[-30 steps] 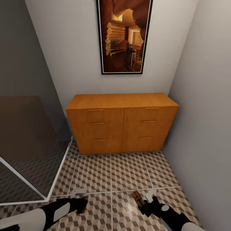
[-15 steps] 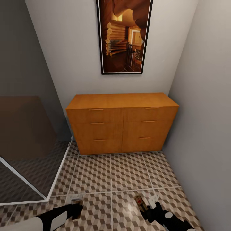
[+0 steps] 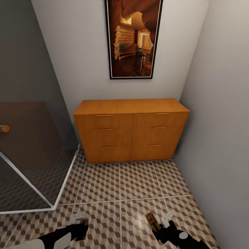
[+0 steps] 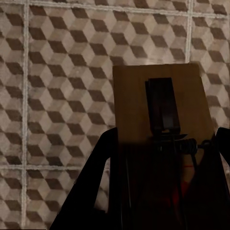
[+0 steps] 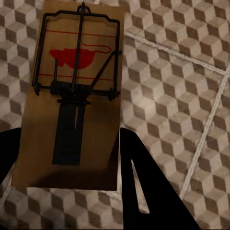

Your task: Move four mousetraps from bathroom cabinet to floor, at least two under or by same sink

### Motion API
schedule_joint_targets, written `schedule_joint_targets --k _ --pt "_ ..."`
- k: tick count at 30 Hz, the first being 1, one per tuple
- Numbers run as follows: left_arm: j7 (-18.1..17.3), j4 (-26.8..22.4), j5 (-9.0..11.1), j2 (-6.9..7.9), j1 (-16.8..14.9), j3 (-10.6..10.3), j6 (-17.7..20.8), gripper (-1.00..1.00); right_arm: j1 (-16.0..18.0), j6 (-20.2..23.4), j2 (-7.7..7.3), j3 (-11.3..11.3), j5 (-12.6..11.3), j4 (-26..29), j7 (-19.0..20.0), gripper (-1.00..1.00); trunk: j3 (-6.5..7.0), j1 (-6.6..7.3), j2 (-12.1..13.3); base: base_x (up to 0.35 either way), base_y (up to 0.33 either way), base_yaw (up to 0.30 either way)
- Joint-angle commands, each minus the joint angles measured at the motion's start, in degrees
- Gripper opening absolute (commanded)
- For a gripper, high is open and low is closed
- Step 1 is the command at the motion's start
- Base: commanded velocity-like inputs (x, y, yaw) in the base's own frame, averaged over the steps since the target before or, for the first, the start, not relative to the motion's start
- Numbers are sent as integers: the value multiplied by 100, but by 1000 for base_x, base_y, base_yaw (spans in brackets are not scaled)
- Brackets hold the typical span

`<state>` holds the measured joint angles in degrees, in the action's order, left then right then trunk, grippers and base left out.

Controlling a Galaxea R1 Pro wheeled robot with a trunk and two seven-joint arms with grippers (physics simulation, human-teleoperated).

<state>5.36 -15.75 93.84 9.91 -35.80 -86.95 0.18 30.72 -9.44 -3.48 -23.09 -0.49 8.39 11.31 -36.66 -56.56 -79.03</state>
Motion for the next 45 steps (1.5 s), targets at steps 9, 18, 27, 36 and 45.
schedule_joint_targets --k 9,18,27,36,45 --pt "44 207 18 -11 -6 -32 0 -100 4 -14 -3 -3 -13 -4 29 -100 -5 4 -4 -317 0 0" --pt "52 258 3 4 61 -32 8 -100 4 -16 -4 -3 -13 -4 29 -100 -5 4 -4 -41 0 59" --pt "53 453 7 21 108 -32 9 -100 4 -14 -4 -3 -13 -4 29 -100 -5 4 -4 0 0 280" --pt "53 485 11 11 168 -32 9 -100 2 -15 3 -3 -10 -12 29 -100 6 4 -4 0 0 291" --pt "53 492 16 11 202 -32 9 -100 -5 -22 5 -3 -9 -63 29 -100 58 4 -4 0 0 247"
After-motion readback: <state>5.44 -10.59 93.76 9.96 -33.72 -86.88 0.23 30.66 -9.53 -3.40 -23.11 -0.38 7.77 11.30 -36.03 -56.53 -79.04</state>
